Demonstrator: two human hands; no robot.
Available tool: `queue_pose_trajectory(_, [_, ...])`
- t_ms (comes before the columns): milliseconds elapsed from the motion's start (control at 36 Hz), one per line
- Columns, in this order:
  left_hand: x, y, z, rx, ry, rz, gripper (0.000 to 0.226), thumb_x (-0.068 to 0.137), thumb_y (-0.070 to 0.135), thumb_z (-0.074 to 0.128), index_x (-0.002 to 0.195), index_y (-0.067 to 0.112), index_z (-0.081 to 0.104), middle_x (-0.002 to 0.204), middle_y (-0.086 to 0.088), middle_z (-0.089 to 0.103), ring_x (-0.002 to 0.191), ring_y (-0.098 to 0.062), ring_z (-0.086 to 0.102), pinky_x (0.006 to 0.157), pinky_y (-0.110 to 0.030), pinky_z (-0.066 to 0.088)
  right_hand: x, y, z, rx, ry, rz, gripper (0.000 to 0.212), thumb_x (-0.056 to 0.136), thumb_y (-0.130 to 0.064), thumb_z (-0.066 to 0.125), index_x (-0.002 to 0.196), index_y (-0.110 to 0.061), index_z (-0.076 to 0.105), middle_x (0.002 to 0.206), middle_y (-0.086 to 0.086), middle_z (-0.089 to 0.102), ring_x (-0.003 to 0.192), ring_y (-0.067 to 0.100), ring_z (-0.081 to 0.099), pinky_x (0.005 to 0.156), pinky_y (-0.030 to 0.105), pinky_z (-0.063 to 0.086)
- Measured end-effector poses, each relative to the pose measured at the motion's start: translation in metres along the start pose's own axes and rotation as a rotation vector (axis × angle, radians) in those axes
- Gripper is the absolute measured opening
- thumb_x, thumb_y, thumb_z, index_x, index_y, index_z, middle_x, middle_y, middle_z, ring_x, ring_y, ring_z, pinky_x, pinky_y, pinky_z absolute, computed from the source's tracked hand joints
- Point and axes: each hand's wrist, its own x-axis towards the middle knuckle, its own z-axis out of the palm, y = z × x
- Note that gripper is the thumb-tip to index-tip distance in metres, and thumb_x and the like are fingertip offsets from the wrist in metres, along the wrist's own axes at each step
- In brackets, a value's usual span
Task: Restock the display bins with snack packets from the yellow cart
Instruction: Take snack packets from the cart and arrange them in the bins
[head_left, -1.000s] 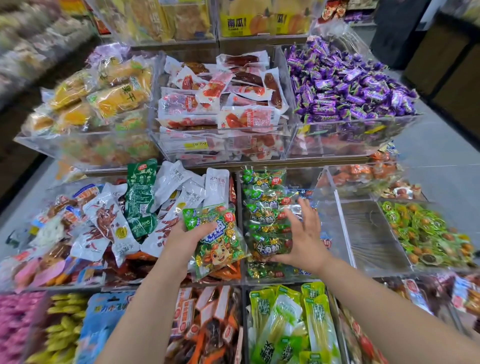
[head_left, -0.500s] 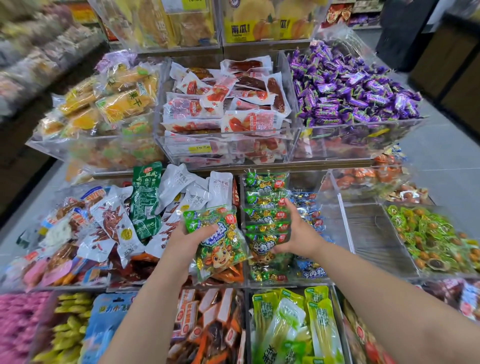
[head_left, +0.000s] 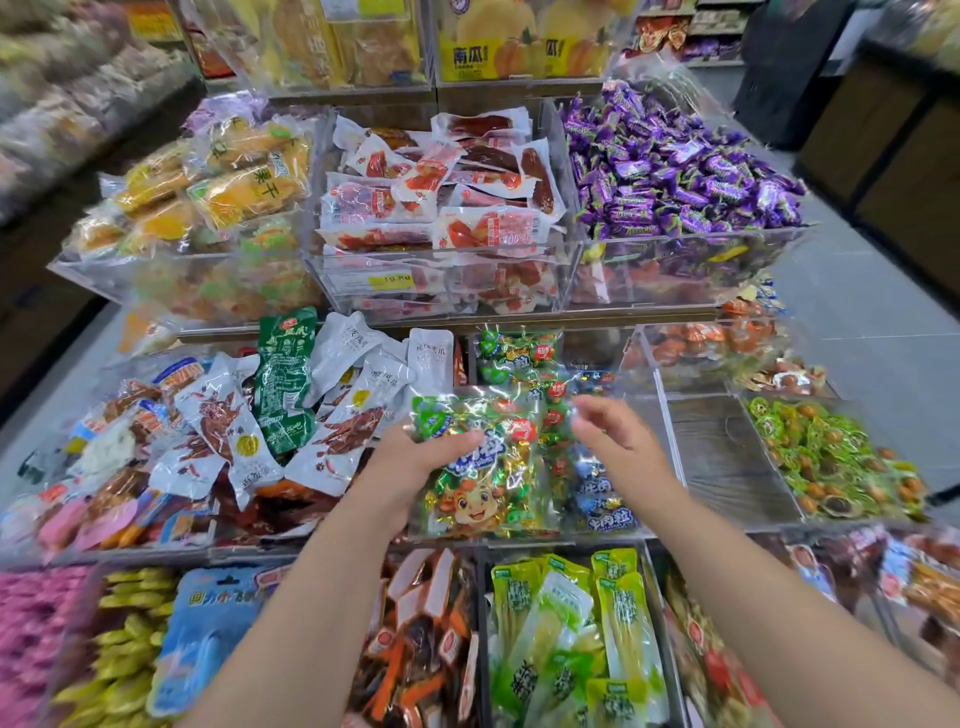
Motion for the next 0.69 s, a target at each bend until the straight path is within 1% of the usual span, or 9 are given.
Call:
queue_pose_trajectory(83, [0.000,-0.003,0.014,0.049,-0.017,0.022,0.055,0.051,0.035,0.088,0.092,0.019,0.054,0.080,0.010,0.074,0.065,0.001,0.067,0.064,-0.023,0.052,-0.011,-0.013,0.010,0.021,-0.293,0.142,0.082,0.042,-0.070,0.078,0.113,-0.042,0.048,0.083,-0.012,0.064,0.082,0.007,0.064,0.071,0.021,0.049])
queue_pose_trajectory(139, [-0.002,-0.002,0.021,0.087,0.001,0.054,0.049,0.048,0.042,0.088,0.083,0.028,0.057,0.074,0.011,0.074,0.058,0.005,0.066,0.056,-0.026,0.049,-0.014,-0.009,0.016,0.010,-0.297,0.201,0.102,0.039,-0.061,0.084,0.125,-0.035,0.036,0.084,-0.013,0.055,0.079,0.008,0.057,0.071,0.027,0.044])
queue_pose_trajectory(222, [-0.004,0.000,0.026,0.129,0.074,0.071,0.092,0.041,0.072,0.079,0.117,0.024,0.060,0.125,0.001,0.064,0.106,-0.014,0.064,0.086,-0.037,0.050,-0.016,0.000,0.010,0.122,-0.231,0.267,0.080,0.060,-0.029,0.087,0.124,-0.034,0.039,0.103,-0.003,0.054,0.095,0.011,0.059,0.077,0.025,0.046])
queue_pose_trajectory(250, [-0.003,0.001,0.026,0.146,0.117,0.048,0.105,0.051,0.076,0.072,0.137,0.021,0.048,0.142,-0.001,0.050,0.124,-0.021,0.053,0.096,-0.042,0.043,-0.017,0.004,0.005,0.116,-0.205,0.280,0.069,0.065,-0.022,0.085,0.117,-0.039,0.043,0.107,-0.004,0.055,0.097,0.009,0.060,0.078,0.025,0.047])
queue_pose_trajectory(306, [0.001,-0.001,0.019,0.125,0.221,0.036,0.105,0.070,0.073,0.062,0.151,0.018,0.023,0.156,-0.004,0.028,0.138,-0.027,0.035,0.105,-0.044,0.034,-0.019,0.012,-0.008,0.085,-0.146,0.274,0.053,0.069,-0.015,0.082,0.104,-0.041,0.051,0.107,-0.007,0.062,0.100,0.010,0.061,0.084,0.028,0.050])
queue_pose_trajectory(417, [0.006,-0.001,-0.001,-0.023,0.283,0.075,0.090,0.081,0.051,0.068,0.151,0.016,0.024,0.155,-0.007,0.030,0.135,-0.025,0.036,0.105,-0.044,0.032,-0.020,0.030,-0.024,0.023,-0.038,0.264,0.034,0.070,-0.008,0.080,0.092,-0.026,0.061,0.086,-0.012,0.070,0.087,0.011,0.063,0.067,0.012,0.048])
queue_pose_trajectory(556, [0.004,-0.006,-0.013,-0.172,0.172,0.032,0.106,0.072,0.039,0.080,0.152,0.014,0.014,0.158,-0.011,0.019,0.141,-0.036,0.028,0.106,-0.063,0.032,-0.013,0.047,0.002,-0.122,-0.089,0.261,0.034,0.071,-0.003,0.078,0.085,-0.026,0.056,0.085,-0.003,0.064,0.074,0.007,0.058,0.072,0.023,0.045])
queue_pose_trajectory(611, [0.002,-0.010,-0.013,-0.166,0.142,0.029,0.098,0.072,0.031,0.080,0.149,0.013,0.021,0.155,-0.012,0.026,0.139,-0.034,0.033,0.109,-0.059,0.030,-0.008,0.052,0.016,-0.207,-0.093,0.231,0.036,0.072,-0.005,0.078,0.082,-0.028,0.053,0.079,-0.009,0.060,0.071,0.003,0.055,0.066,0.015,0.041])
queue_pose_trajectory(694, [-0.002,-0.013,-0.016,-0.152,0.110,0.052,0.061,0.077,0.027,0.075,0.128,0.021,0.043,0.144,-0.008,0.046,0.132,-0.028,0.044,0.112,-0.050,0.028,-0.002,0.054,0.028,-0.312,-0.089,0.210,0.052,0.072,-0.016,0.081,0.114,-0.027,0.052,0.100,-0.013,0.054,0.093,0.008,0.051,0.074,0.013,0.039])
